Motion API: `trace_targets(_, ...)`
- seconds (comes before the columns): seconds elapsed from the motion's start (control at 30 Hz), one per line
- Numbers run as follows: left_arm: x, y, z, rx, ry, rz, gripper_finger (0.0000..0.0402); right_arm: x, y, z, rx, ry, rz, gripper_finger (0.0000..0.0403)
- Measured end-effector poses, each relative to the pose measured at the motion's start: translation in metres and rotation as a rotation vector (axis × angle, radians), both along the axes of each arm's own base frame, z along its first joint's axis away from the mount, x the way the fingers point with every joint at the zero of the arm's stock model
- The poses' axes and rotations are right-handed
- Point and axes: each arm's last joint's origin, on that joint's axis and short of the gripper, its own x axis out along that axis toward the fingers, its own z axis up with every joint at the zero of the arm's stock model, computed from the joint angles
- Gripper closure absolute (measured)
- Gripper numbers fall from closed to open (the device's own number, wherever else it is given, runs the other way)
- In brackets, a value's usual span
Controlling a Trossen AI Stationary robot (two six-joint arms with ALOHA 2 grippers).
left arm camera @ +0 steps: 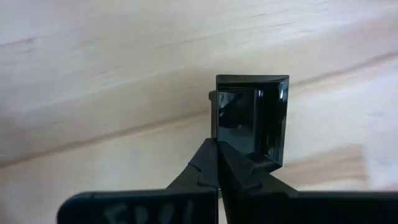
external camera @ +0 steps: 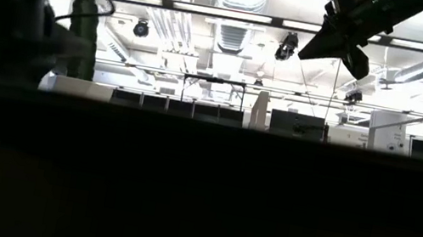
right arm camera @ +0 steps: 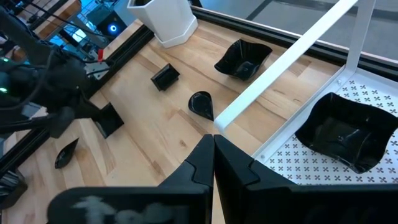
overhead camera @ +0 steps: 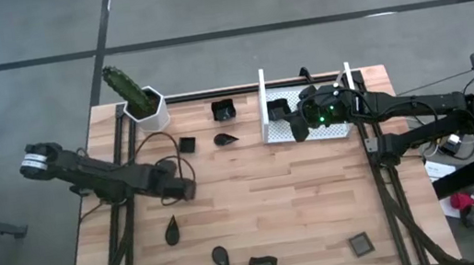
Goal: Pick & Place Mini shaped plates
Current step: Stack the black square plate on top of the other black square plate on the shelf
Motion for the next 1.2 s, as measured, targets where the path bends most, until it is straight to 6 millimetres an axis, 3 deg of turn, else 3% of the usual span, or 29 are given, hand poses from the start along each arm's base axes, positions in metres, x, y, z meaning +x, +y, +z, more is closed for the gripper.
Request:
trace_targets(0.4, 0.058, 0.0, 0.02, 0.032, -0.178, -0.2, 0.0401, 0.0, 0.0, 0.0, -0.008, 0.003, 0.005, 0.0394)
trace_targets(1.0, 0.204, 0.033, 0.007, 0.037, -0.244, -0.796, 0.0401, 0.0, 0.0, 0.0, -0.032, 0.016, 0.027, 0.0394)
trace_targets(1.2, 0.245, 0.038, 0.0, 0.03, -0.291, -0.907, 0.0401, 0.0, 0.001, 0.0, -0.033, 0.018, 0.045, 0.0394)
